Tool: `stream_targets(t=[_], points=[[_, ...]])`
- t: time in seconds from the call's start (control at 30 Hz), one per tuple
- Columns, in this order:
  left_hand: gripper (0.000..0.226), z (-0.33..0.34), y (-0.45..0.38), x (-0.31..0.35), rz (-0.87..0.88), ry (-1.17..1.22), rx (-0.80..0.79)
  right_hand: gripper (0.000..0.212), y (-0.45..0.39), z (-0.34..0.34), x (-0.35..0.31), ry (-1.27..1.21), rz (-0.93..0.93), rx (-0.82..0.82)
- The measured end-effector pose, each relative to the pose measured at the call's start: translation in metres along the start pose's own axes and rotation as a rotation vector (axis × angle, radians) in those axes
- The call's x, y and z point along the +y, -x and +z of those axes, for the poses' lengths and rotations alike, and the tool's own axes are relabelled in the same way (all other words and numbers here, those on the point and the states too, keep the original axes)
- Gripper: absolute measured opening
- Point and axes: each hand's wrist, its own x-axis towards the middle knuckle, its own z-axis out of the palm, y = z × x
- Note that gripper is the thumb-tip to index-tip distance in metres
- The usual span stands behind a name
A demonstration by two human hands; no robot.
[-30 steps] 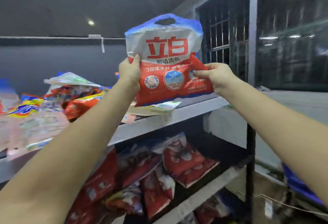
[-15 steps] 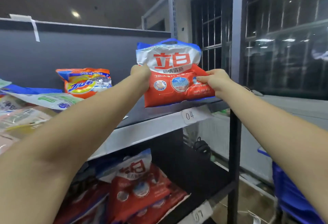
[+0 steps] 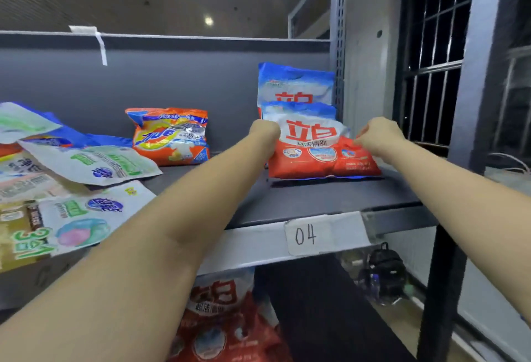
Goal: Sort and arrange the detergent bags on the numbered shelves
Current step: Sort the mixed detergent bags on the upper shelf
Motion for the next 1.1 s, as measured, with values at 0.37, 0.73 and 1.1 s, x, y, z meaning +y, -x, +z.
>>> stream_targets(t=[0.37, 0.73, 1.1], points=[[0.028, -0.073, 0.072, -0.017, 0.231, -0.963, 0.244, 0.024, 0.033, 0.036, -0.07, 0.066, -0.569, -0.094], [0.031, -0.303, 0.199, -0.053, 0.132, -1.594, 0.52, 0.028, 0.203, 0.089, -0.294, -0.072, -0.996, -0.193], [0.034, -0.572, 0.284, -0.113, -0.108, -1.645, 0.579, 0.03, 0.36, 0.136, -0.51, -0.141, -1.106, -0.248]])
